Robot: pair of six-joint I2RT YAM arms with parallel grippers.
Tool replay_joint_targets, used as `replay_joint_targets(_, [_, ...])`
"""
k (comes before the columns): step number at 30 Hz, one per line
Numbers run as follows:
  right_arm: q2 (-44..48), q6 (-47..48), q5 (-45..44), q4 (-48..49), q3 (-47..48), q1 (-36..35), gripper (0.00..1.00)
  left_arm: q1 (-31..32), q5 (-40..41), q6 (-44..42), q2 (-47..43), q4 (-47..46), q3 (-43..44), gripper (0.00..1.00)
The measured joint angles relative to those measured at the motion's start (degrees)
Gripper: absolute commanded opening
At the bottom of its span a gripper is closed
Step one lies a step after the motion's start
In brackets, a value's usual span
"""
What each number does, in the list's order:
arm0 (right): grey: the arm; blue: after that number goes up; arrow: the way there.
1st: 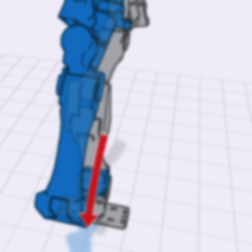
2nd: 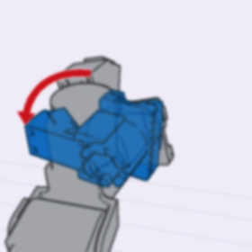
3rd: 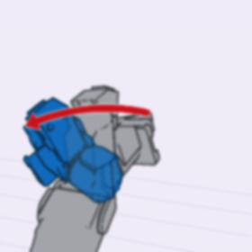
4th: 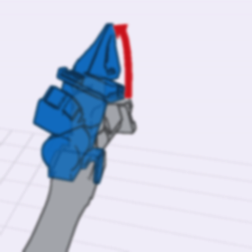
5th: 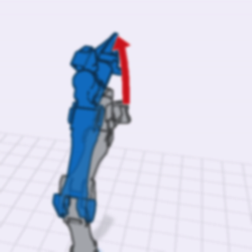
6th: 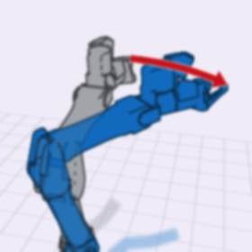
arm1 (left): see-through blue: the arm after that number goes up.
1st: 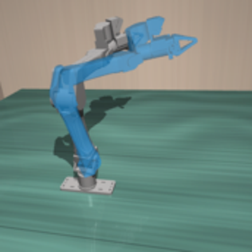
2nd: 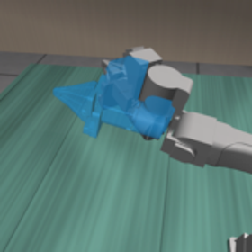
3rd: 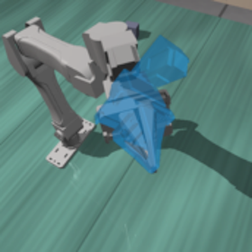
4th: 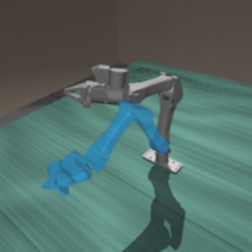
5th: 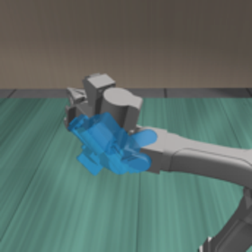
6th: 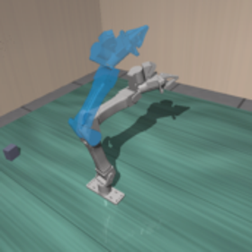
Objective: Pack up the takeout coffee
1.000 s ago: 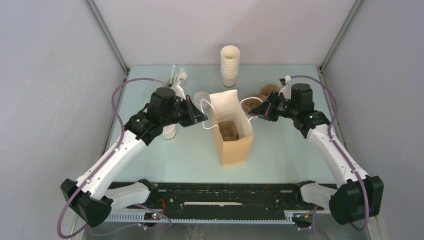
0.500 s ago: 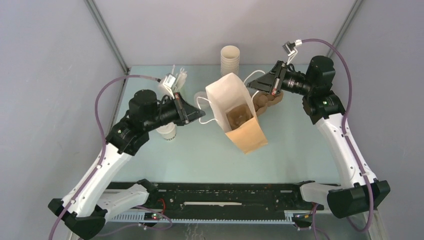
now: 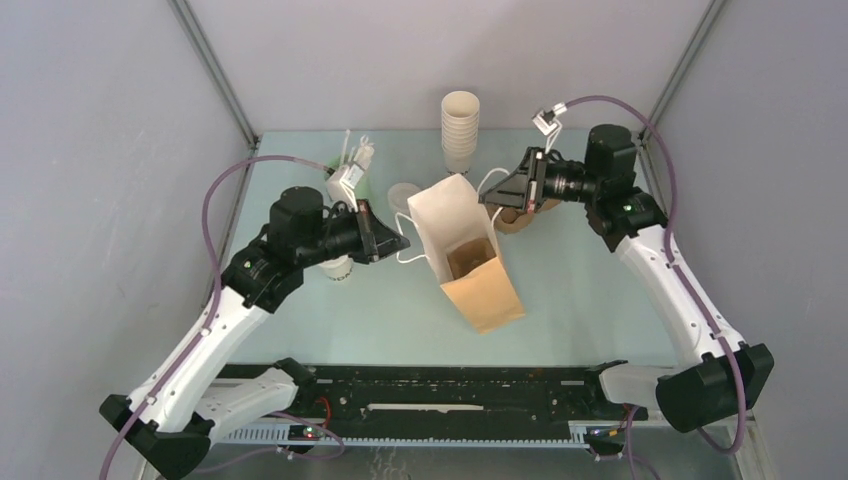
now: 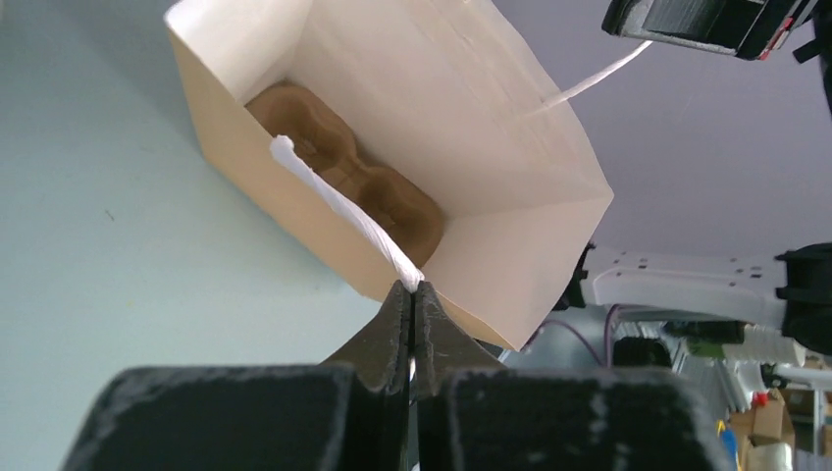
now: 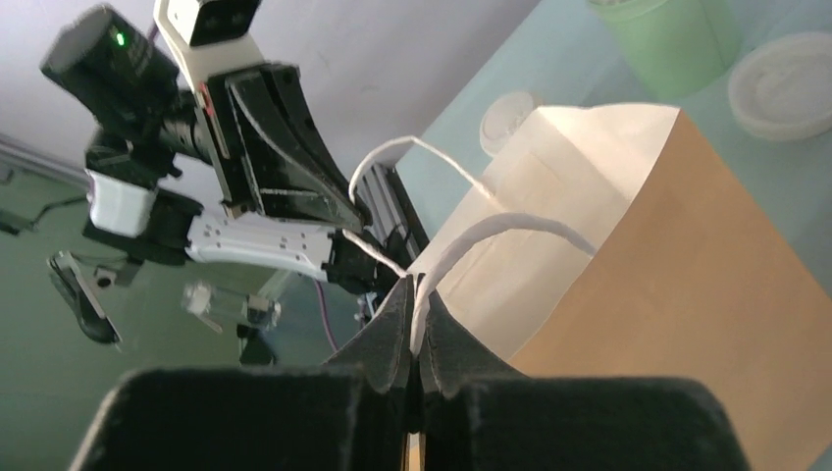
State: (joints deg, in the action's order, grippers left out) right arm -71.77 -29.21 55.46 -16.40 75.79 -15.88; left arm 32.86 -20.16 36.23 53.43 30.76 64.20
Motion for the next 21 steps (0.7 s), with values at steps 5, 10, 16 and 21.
replay_joint_targets(5, [-0.5,-0.4,3.0,6.1,-6.3,-2.2,0.0,1.3,-1.0,-2.3,2.6,1.9,-2.0,0.0])
replay_joint_targets(10, [-1.9,-2.4,2.3,13.8,-7.4,-2.7,0.04,5.8,2.4,-3.7,6.1,7.7,-3.4,0.0])
replay_joint_targets(16, [-2.5,-3.6,3.5,22.6,-7.0,-3.2,0.0,9.3,5.2,-4.9,6.0,8.2,-5.4,0.0])
replay_joint_targets(21, [-2.7,0.0,4.9,19.8,-6.9,-4.3,0.0,12.7,7.6,-7.3,6.8,12.3,-8.3,0.0])
